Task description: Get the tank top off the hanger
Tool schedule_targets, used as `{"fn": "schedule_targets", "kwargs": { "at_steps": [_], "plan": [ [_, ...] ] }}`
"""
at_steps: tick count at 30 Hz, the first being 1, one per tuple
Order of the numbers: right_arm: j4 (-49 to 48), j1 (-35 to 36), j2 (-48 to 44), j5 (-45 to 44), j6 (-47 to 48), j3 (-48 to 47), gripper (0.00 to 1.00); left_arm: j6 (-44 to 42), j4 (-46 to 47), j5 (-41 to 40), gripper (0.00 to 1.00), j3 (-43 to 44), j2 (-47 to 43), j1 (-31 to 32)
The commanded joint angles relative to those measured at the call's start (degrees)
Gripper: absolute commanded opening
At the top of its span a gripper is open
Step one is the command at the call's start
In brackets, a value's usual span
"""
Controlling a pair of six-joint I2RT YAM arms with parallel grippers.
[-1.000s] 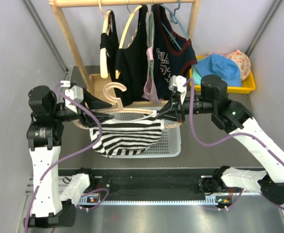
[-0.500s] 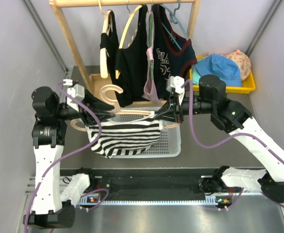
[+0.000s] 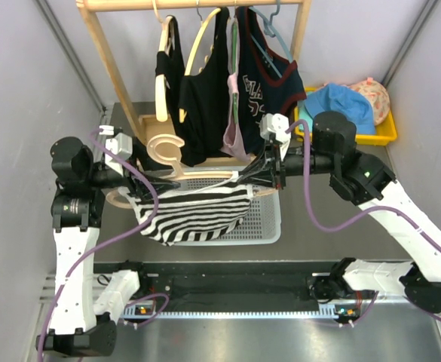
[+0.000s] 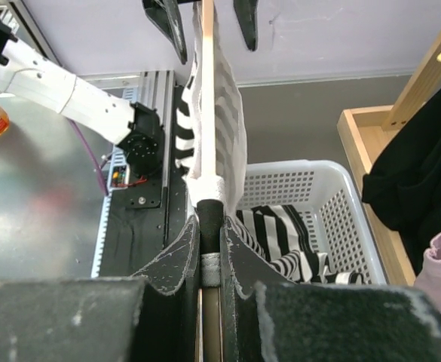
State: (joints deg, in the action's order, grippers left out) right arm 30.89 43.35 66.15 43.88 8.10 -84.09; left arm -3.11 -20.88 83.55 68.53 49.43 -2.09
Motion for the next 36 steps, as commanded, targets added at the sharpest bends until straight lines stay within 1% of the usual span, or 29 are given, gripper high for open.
{"fn": "schedule_targets", "kwargs": {
  "at_steps": [1, 2, 4, 5, 6, 7, 12, 13, 14, 15, 16, 17, 18, 19, 21, 23, 24, 25, 26, 27, 28, 30, 31, 33, 36],
  "plan": [
    [-3.21, 0.86, -1.9, 2.53, 1.13, -3.88, 0.0, -2.58, 1.46, -2.59, 0.6, 0.02, -1.44, 0.33],
    [-3.3, 0.86, -1.99, 2.53, 1.04, -3.88, 0.0, -3.03, 1.55, -2.6, 0.56, 0.63, -1.35, 0.24],
    [-3.39, 0.94, -1.9, 2.27, 1.04, -3.88, 0.0, -1.56, 2.33, -0.85, 0.39, 2.21, -0.57, 0.24],
    [-3.39, 0.86, -1.9, 2.09, 1.04, -3.88, 0.0, -0.5, 3.47, 0.55, 0.18, 2.48, -0.21, 0.24],
    [-3.73, 0.86, -1.9, 2.0, 1.04, -3.71, 0.0, 0.47, 3.83, 1.96, 0.07, 2.48, -0.12, 0.24],
    [-4.17, 0.94, -1.9, 1.48, 1.04, -3.27, 0.0, 1.61, 3.83, 2.14, 0.0, 2.57, -0.12, 0.24],
    [-8.82, 0.94, -1.99, -2.56, 0.08, -1.78, 0.0, 3.03, 3.84, 3.55, 0.0, 1.25, -0.82, 0.24],
    [-11.27, 0.86, -1.9, -5.88, -0.45, -1.43, 0.06, 4.51, 3.92, 2.86, 0.0, 1.17, -0.83, 0.15],
    [-12.69, 0.86, -1.73, -8.61, -1.15, -1.16, 0.14, 4.87, 4.18, 2.41, 0.0, 1.25, -0.83, 0.24],
    [-13.75, 0.94, -1.38, -11.33, -2.02, -0.99, 0.24, 5.48, 5.23, 1.97, 0.0, 1.43, -0.48, 0.24],
    [-15.06, 0.94, -1.29, -16.67, -2.21, -0.9, 0.46, 6.97, 6.11, 1.45, 0.0, 1.52, -0.47, 0.24],
    [-15.6, 0.86, -1.2, -19.76, -2.73, -0.72, 0.52, 7.16, 6.64, 1.09, 0.0, 1.6, -0.47, 0.24],
    [-15.95, 0.86, -1.29, -25.63, -3.0, -0.55, 0.78, 7.07, 7.08, 0.57, 0.0, 1.87, -0.82, 0.33],
    [-16.13, 0.94, -1.81, -28.47, -3.35, 0.06, 0.84, 6.63, 7.09, -0.83, 0.0, 1.95, -1.0, 0.16],
    [-16.83, 0.94, -3.12, -34.61, -4.75, 2.42, 0.86, 5.67, 7.0, -1.81, 0.0, 2.04, -1.18, 0.15],
    [-19.71, 0.94, -7.33, -37.1, -6.59, 5.77, 0.86, 4.61, 6.38, -2.77, 0.0, 1.96, -1.44, 0.07],
    [-20.78, 0.86, -9.0, -38.5, -7.47, 9.7, 0.87, 3.74, 6.38, -3.3, 0.0, 1.61, -1.62, 0.15],
    [-21.92, 0.94, -12.94, -38.52, -7.74, 11.83, 0.87, 3.64, 6.38, -4.09, 0.0, 1.52, -1.62, 0.07],
    [-23.67, 0.86, -14.63, -38.52, -10.62, 13.85, 0.88, 3.55, 6.3, -4.44, 0.0, 1.52, -1.7, 0.07],
    [-24.04, 0.86, -16.47, -37.73, -11.52, 17.18, 0.88, 3.64, 6.29, -4.71, 0.0, 1.6, -1.7, 0.15],
    [-24.39, 0.86, -18.93, -37.12, -13.09, 18.6, 0.88, 3.64, 6.29, -4.8, 0.0, 1.6, -1.53, 0.07],
    [-25.0, 0.94, -21.66, -33.26, -15.55, 21.95, 0.86, 2.06, 6.38, -5.06, 0.0, 1.69, -1.53, 0.07],
    [-25.27, 0.86, -21.85, -30.81, -16.26, 22.91, 0.84, 2.06, 6.3, -5.15, 0.0, 1.69, -1.44, 0.07],
    [-25.18, 0.94, -21.77, -29.03, -18.11, 24.15, 0.83, 1.97, 6.29, -5.24, 0.0, 1.78, -1.44, 0.07],
    [-25.71, 0.86, -19.84, -26.66, -19.78, 24.68, 0.76, 2.15, 6.29, -5.33, 0.0, 1.78, -1.53, 0.07]
  ]
}}
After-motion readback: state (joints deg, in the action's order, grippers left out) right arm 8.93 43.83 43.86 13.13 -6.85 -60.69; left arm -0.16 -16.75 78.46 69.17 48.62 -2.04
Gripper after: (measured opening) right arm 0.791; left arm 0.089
